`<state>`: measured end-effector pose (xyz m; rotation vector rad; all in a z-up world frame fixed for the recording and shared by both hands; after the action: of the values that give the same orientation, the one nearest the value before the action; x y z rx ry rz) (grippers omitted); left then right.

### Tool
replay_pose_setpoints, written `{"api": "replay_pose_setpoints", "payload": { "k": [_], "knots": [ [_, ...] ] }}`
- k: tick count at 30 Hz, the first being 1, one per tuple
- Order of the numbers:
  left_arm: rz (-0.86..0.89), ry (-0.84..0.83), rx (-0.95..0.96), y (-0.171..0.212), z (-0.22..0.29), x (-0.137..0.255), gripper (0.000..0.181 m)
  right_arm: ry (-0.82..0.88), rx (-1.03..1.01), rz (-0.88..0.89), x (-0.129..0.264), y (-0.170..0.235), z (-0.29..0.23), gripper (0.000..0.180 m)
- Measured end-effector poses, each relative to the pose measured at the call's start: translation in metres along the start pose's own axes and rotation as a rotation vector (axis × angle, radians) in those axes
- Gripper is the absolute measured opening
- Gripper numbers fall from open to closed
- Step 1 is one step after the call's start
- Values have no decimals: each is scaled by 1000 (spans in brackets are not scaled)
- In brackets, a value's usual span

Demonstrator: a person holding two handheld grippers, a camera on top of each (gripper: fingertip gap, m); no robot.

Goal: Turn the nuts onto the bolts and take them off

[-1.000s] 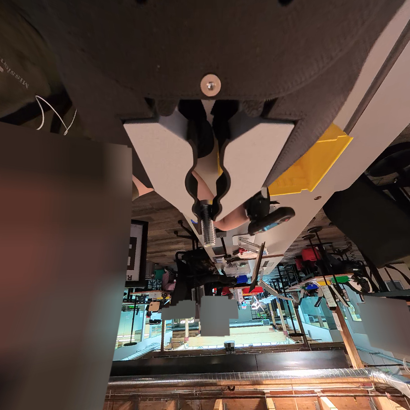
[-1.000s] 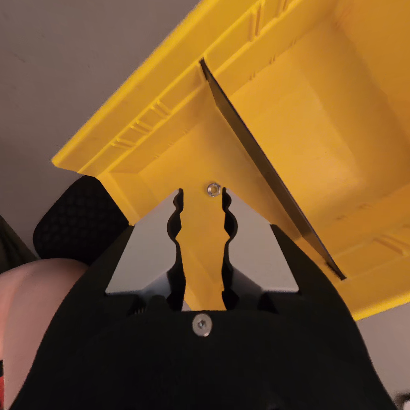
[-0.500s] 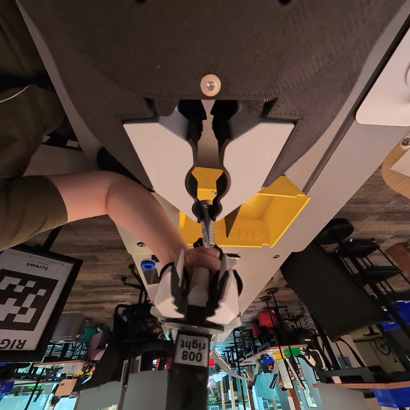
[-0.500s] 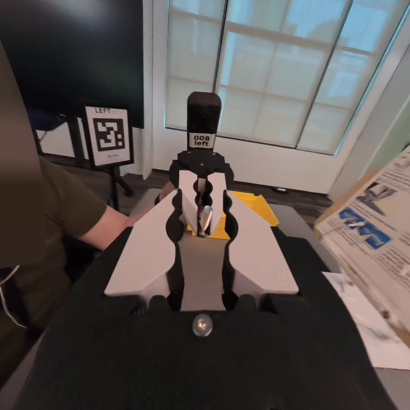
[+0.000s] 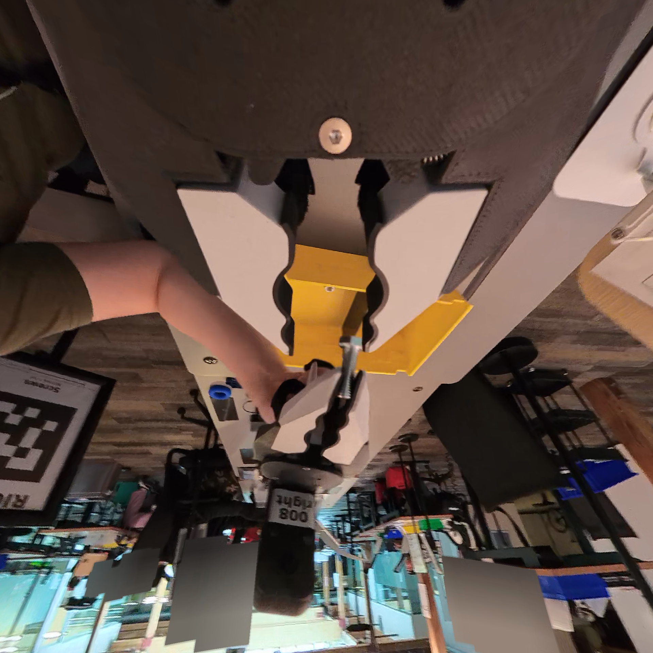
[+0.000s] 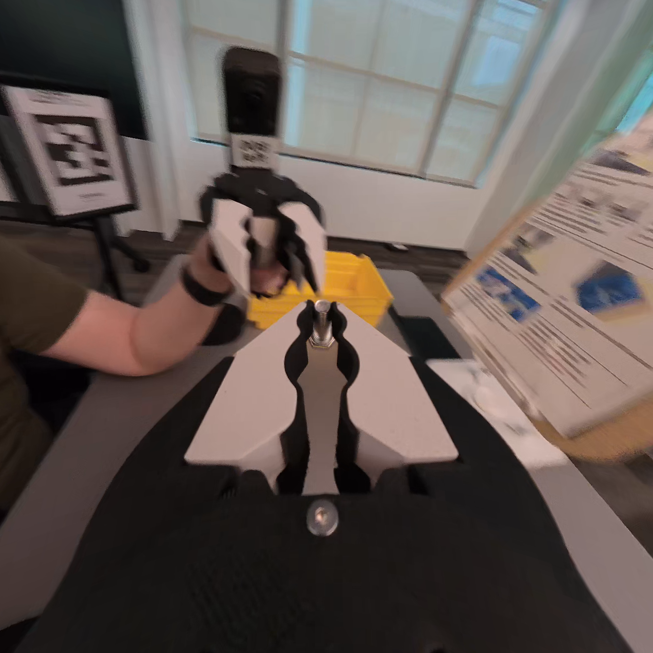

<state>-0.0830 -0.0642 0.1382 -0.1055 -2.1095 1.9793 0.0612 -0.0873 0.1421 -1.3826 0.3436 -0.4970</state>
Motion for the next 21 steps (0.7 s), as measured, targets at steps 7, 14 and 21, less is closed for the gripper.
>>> {"api": "replay_pose_setpoints", "payload": {
  "k": [7,14,21],
  "knots": [
    [31,-87,39,-2,-17,26,33,857,-165,-901,94,150,121,8],
    [49,-202,54,-4,-29,54,31,721,-330,-1112,100,229,128,8],
    [89,-314,58,-9,-34,87,30,658,-397,-1192,96,247,123,9]
  ]
}}
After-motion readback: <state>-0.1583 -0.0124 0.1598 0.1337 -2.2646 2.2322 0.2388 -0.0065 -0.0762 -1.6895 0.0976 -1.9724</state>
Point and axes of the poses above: each gripper's, where its closed fingertips meet, x back along the fingers, y out of its underside, z = x × y across the jaws, the point moved 7 cm from there along x, back along the fingers, and after that the axes turned 2 degrees about y, right-handed, at the moved point
